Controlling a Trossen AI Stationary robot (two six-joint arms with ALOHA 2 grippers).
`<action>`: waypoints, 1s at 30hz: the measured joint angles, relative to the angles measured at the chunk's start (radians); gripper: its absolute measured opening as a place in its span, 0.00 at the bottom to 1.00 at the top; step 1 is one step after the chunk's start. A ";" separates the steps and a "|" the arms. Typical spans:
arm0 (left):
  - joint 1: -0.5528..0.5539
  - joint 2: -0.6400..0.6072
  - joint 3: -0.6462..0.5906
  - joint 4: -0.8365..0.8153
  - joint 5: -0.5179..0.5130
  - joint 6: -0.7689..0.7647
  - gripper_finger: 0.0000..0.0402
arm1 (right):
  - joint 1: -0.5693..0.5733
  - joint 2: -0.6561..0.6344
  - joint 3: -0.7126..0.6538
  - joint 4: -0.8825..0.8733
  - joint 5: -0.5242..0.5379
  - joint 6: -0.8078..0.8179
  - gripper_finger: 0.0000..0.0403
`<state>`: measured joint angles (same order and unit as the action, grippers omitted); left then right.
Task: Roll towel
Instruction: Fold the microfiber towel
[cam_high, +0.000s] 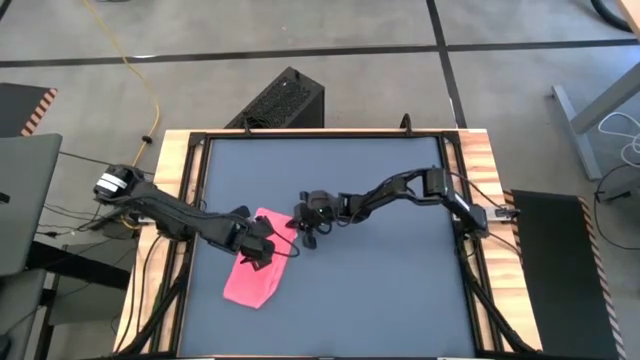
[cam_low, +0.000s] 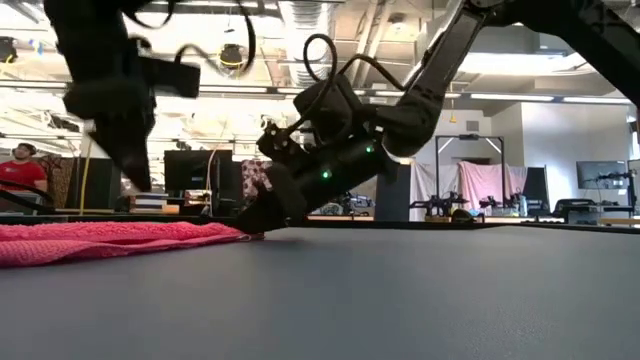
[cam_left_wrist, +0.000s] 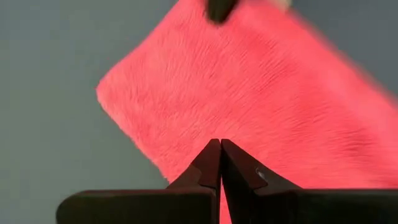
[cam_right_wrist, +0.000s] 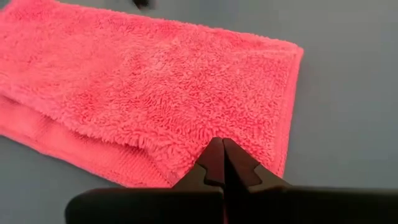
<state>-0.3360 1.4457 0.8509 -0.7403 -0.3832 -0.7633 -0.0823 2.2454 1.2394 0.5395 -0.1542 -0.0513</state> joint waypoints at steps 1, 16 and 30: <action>-0.011 -0.012 0.006 0.013 0.001 -0.006 0.00 | -0.002 -0.003 0.001 -0.024 0.003 0.003 0.03; -0.257 0.093 -0.102 0.237 0.035 -0.336 0.00 | 0.011 -0.146 -0.097 -0.278 0.092 0.044 0.03; 0.020 0.146 -0.115 0.289 -0.101 0.052 0.00 | 0.057 -0.525 -0.581 -0.210 0.144 0.228 0.03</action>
<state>-0.3157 1.5918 0.7362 -0.4516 -0.4839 -0.7109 -0.0250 1.7202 0.6581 0.3292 -0.0100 0.1763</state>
